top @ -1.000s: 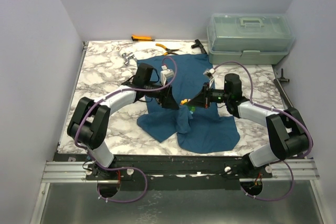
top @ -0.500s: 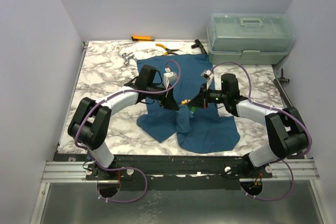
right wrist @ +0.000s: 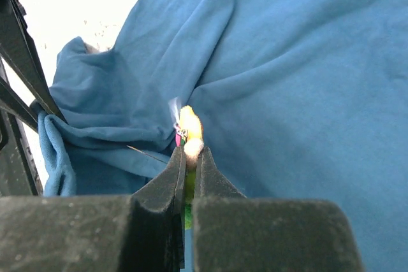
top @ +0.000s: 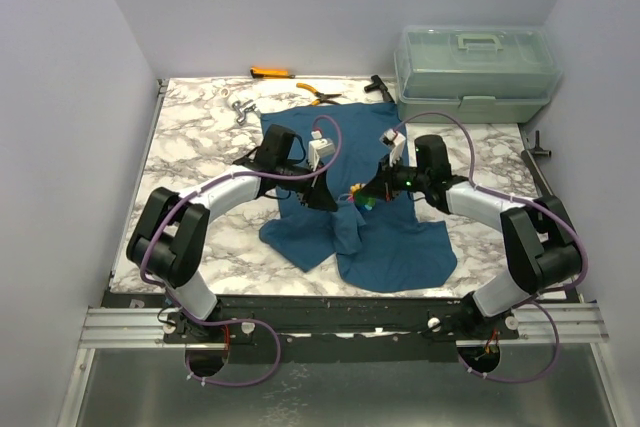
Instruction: Remove the brooch from the garment
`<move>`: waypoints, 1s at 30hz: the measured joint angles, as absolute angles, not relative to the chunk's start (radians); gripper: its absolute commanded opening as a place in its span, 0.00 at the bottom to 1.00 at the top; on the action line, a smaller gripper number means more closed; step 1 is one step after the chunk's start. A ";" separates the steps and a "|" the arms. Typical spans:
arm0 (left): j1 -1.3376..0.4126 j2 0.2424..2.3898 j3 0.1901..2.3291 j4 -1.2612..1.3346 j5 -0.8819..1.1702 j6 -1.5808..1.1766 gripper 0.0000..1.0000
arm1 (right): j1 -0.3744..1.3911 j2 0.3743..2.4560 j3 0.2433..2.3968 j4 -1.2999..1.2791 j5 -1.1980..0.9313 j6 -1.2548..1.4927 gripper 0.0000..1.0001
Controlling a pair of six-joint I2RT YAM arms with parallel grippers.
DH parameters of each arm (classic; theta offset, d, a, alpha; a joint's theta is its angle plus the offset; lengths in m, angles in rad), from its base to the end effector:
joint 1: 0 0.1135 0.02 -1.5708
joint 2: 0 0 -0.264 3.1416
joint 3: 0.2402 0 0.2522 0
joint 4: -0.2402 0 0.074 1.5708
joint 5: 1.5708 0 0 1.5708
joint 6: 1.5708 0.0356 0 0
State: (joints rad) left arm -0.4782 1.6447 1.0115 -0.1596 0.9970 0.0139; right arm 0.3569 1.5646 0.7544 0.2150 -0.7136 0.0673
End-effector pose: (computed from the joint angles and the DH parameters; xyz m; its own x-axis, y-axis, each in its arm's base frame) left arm 0.2863 -0.1821 0.2137 -0.6216 0.3307 -0.7101 0.7818 0.2061 -0.5884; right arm 0.2863 0.1316 0.1848 -0.5761 -0.1605 -0.8015 -0.7349 0.5310 0.4218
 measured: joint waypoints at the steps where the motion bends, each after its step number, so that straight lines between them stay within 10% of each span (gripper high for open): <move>1: -0.474 1.645 1.009 -0.163 0.998 0.021 0.18 | 0.357 1.565 0.762 0.211 -0.704 0.066 0.01; 19: -0.346 1.645 1.028 -0.150 0.999 -0.043 0.80 | 0.346 1.538 0.886 0.185 -0.775 0.192 0.00; 30: -0.307 1.644 1.053 0.038 1.029 -0.212 0.79 | 0.345 1.521 0.933 0.257 -0.936 0.368 0.01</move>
